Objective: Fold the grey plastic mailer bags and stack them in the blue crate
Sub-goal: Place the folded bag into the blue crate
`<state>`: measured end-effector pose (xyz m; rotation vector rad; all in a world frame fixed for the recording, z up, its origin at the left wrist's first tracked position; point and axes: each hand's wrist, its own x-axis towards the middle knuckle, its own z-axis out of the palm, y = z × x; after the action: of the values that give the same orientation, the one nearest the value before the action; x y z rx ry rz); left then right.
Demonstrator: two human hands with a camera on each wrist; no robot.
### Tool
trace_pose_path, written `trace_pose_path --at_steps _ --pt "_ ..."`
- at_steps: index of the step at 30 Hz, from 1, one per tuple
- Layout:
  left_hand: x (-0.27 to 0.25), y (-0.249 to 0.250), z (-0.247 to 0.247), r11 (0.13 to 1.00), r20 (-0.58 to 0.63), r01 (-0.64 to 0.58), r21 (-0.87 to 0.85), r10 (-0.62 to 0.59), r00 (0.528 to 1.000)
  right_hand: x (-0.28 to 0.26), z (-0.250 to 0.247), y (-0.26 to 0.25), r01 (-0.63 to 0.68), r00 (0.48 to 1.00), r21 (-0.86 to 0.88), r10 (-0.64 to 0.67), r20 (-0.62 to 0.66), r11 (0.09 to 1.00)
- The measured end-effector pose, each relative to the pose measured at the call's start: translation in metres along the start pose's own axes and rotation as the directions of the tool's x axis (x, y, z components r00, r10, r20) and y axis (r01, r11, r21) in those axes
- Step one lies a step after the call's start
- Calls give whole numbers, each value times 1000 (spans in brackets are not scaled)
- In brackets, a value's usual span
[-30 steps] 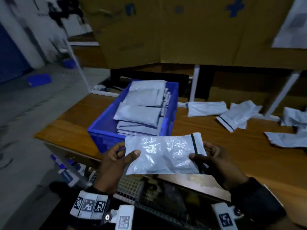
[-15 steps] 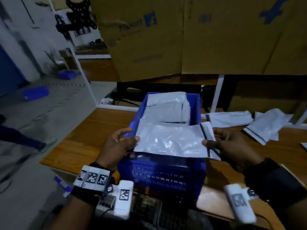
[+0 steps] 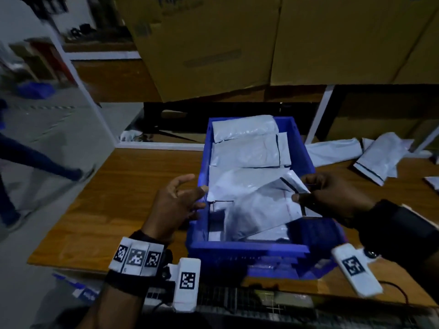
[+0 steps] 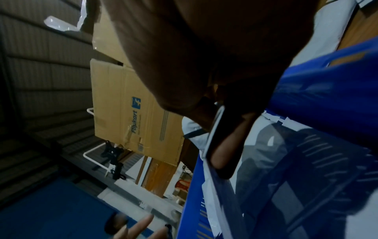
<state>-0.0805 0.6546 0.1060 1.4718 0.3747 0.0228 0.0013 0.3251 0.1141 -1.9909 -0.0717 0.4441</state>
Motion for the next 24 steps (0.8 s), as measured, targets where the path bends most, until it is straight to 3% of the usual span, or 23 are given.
trace_pose_path --at_steps 4,9,15,19,24 --pt "10 -10 -7 1000 44 -5 15 4 999 11 26 -4 -77 997 -51 78 20 996" --pt "16 -14 -13 1000 89 -20 9 19 996 27 45 0 -186 983 -273 182 -40 944" --pt "18 -16 -16 999 138 -34 -20 37 990 43 46 9 -307 941 -546 334 -52 780" --pt "20 -15 -20 999 161 -20 -35 26 987 50 39 21 -376 907 -594 415 -77 711" --pt "23 -12 -20 999 160 6 -48 2 987 64 32 37 -372 881 -675 471 -41 637"
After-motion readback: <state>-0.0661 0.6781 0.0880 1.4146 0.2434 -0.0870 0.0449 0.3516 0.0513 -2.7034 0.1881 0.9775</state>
